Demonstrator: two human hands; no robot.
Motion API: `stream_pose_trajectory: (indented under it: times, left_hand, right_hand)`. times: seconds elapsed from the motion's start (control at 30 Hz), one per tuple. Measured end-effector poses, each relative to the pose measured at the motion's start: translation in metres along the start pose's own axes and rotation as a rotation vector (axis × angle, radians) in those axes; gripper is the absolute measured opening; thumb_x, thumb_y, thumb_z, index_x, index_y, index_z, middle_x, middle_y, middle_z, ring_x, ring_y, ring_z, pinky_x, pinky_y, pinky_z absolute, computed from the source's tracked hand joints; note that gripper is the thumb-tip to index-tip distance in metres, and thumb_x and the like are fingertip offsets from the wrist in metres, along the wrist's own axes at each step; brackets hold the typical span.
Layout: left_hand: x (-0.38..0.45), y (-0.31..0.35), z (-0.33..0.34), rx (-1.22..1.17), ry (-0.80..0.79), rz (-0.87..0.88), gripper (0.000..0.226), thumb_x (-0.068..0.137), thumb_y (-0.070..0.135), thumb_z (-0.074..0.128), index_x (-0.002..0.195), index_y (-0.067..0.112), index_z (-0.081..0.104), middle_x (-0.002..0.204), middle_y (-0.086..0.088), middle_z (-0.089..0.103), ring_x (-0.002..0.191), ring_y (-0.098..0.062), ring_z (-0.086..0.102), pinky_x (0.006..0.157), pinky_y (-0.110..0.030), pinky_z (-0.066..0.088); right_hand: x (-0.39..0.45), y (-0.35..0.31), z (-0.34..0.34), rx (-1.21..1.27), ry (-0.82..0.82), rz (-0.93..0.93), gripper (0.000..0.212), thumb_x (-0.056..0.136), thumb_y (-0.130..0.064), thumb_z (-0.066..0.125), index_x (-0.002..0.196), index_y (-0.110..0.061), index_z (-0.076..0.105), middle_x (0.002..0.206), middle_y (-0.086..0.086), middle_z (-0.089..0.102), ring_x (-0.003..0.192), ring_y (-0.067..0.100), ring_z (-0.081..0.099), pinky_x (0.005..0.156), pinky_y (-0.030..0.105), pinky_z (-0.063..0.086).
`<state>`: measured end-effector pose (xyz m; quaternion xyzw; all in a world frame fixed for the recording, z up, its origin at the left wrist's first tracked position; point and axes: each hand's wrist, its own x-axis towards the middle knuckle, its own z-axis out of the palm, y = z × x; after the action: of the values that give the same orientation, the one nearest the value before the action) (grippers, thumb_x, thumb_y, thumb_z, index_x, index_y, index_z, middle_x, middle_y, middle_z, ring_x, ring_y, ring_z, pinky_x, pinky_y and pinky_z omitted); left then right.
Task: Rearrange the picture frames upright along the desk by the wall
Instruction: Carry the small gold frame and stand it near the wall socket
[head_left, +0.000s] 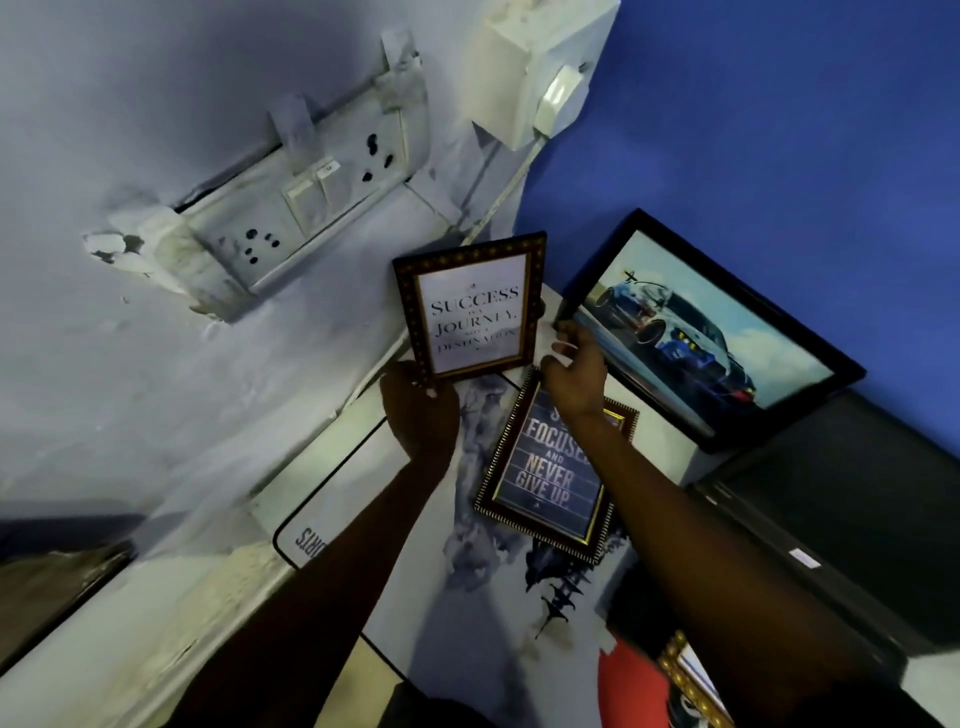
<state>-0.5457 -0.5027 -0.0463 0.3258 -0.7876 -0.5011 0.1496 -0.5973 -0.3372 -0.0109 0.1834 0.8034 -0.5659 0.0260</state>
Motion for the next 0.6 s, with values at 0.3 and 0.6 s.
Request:
stream_pose_trajectory:
  times: [0.3, 0.6]
  left_hand:
    - [-0.076, -0.018, 0.028, 0.338, -0.406, 0.187, 0.029, 0.087, 0.031, 0.064, 0.107, 0.011, 0.066, 0.106, -0.01, 0.066, 0.099, -0.025, 0.063, 0.08, -0.031, 0.047]
    - [-0.097, -0.005, 0.021, 0.253, -0.636, 0.078, 0.018, 0.086, 0.019, 0.066, 0.102, 0.016, 0.073, 0.086, 0.008, 0.068, 0.067, 0.006, 0.056, 0.063, -0.016, 0.043]
  right_hand:
    - [-0.074, 0.073, -0.061, -0.364, 0.243, 0.346, 0.04, 0.084, -0.019, 0.062, 0.119, 0.0, 0.058, 0.125, 0.023, 0.059, 0.115, 0.04, 0.058, 0.097, 0.047, 0.05]
    - [-0.084, 0.099, -0.08, -0.279, 0.131, 0.6, 0.07, 0.054, -0.041, 0.06, 0.112, -0.001, 0.065, 0.117, 0.022, 0.069, 0.112, 0.039, 0.063, 0.096, 0.046, 0.055]
